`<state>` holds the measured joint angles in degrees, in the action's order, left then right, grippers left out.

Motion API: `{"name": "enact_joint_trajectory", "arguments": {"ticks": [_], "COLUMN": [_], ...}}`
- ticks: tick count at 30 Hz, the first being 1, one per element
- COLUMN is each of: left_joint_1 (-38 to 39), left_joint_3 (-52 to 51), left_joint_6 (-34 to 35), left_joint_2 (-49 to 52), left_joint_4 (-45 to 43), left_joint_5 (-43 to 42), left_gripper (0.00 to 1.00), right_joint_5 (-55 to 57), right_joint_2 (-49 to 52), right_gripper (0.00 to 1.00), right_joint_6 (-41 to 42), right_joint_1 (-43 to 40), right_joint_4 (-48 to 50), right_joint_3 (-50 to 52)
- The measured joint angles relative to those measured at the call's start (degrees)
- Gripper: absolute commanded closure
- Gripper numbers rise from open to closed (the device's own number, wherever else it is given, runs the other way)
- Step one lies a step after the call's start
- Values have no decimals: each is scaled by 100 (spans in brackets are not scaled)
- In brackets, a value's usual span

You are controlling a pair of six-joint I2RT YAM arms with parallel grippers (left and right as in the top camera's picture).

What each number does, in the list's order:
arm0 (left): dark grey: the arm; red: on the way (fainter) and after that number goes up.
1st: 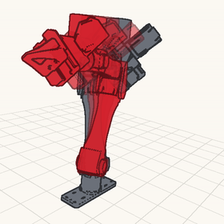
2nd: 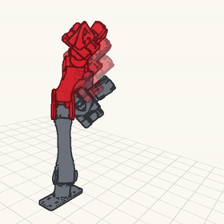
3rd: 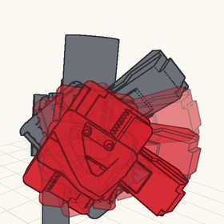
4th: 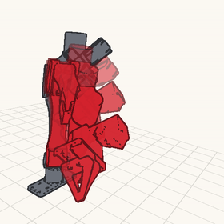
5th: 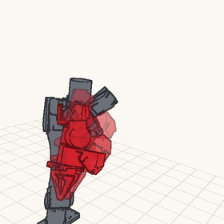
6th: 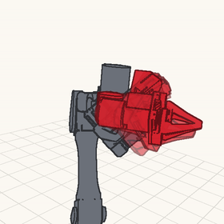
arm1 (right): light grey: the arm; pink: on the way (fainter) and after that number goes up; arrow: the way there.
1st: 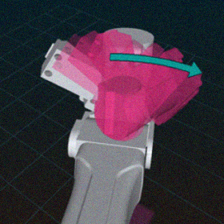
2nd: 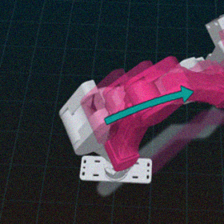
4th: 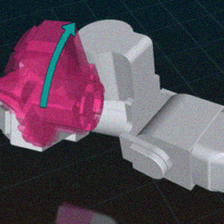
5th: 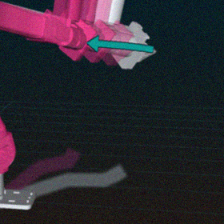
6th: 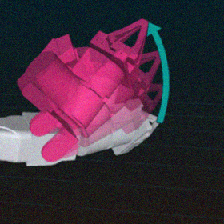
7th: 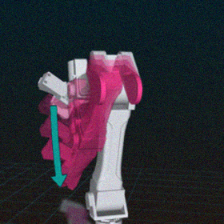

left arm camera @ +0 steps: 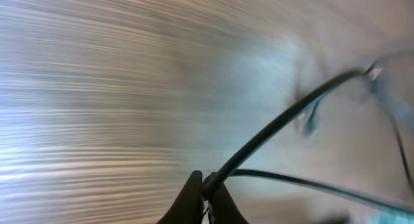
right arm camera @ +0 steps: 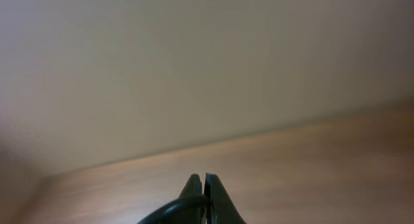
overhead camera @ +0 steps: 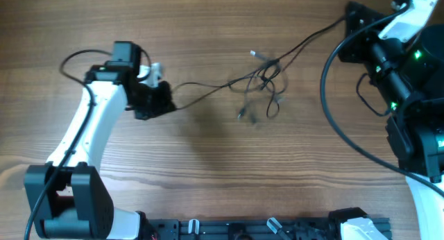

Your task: Untangle cables

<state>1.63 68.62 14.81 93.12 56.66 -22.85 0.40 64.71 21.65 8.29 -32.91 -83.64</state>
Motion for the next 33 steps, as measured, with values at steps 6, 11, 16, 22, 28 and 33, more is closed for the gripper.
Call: {"name": "enact_joint_trajectory", "arguments": {"ticks": [6,11,16,22,28,33], "left_joint_1": [-1132,-1993,-2474,-2367,-931,376], "left_joint_3": [0,0,0,0,0,0], "left_joint_6": [809,997,1040,1084,560,175], "left_joint_2": [0,0,0,0,0,0], "left_joint_4": [-22,-15,-15,-13,-199,-728], "left_joint_5": [568,544,310,-249,-1113,-1270], "left_gripper": [96,96,96,58,22,21], "right_joint_5": [785,1040,1126,-188,-2146,-2940], "right_joint_2": [306,833,1272,1416,1416,1416], "right_gripper": [96,96,96,95,96,96], "right_joint_6": [22,90,278,-44,-748,-1086], "right_joint_1": [-715,-1432,-1764,-1777,-1773,-1773], "right_joint_4": [-1038,-1733,-2133,-1849,-1681,-1672], "right_joint_3": [-7,-9,-9,-9,-9,-9]}}
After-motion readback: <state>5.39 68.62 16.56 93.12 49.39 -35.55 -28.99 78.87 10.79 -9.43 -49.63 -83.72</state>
